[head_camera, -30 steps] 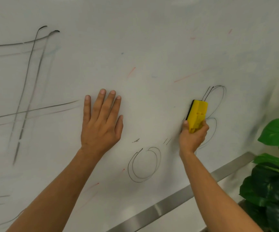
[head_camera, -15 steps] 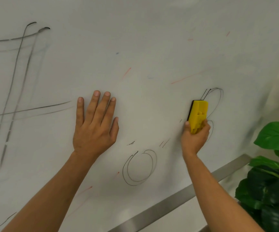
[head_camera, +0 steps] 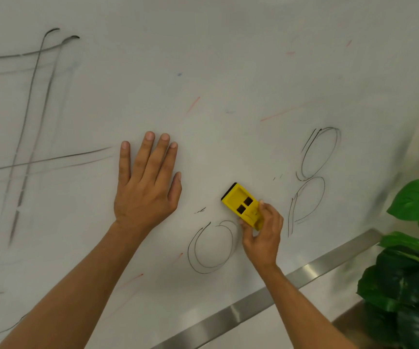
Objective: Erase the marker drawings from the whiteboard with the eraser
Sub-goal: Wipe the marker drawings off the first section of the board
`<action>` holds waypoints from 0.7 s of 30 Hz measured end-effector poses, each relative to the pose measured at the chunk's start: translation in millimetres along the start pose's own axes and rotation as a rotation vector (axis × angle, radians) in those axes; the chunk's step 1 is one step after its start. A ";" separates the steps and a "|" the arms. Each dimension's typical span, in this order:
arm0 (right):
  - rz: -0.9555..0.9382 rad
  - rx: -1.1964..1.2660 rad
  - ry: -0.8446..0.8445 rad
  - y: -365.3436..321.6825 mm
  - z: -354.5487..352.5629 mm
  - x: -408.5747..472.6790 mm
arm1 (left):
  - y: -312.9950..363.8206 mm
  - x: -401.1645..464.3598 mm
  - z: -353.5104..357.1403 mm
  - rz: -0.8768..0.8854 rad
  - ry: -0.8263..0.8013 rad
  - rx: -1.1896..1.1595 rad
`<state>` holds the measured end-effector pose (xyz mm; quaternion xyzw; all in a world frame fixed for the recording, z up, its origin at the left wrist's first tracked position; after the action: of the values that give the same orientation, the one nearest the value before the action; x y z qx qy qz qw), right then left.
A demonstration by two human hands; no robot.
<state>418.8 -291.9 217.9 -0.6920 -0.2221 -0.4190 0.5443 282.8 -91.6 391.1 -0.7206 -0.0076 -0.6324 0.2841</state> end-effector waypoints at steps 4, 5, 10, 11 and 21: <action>0.276 0.066 0.169 28.1 -21.8 44.3 | 0.1 -0.4 1.5 -0.005 0.000 0.006; 0.383 0.119 0.251 40.7 -30.0 55.3 | 0.4 -0.4 1.2 -0.005 0.000 0.008; 0.744 0.218 0.413 67.8 -42.5 66.3 | 1.1 0.8 0.0 -0.004 -0.004 0.011; 0.718 0.214 0.400 60.0 -37.9 59.4 | 1.5 0.8 0.0 -0.006 -0.004 0.015; 0.043 0.010 -0.014 -22.5 6.0 -11.2 | 1.3 0.6 -1.0 -0.008 0.007 0.025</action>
<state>397.5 -277.7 221.2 -0.6969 -0.2130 -0.4011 0.5550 282.5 -93.3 391.1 -0.7149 -0.0176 -0.6358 0.2904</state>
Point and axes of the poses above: each hand's wrist, its own x-axis towards the middle knuckle, its own z-axis out of the palm, y = z × x, the point moved 7 cm from there along x, towards the middle knuckle, and after that the axes turned 7 degrees about x, right-handed, at the moved point
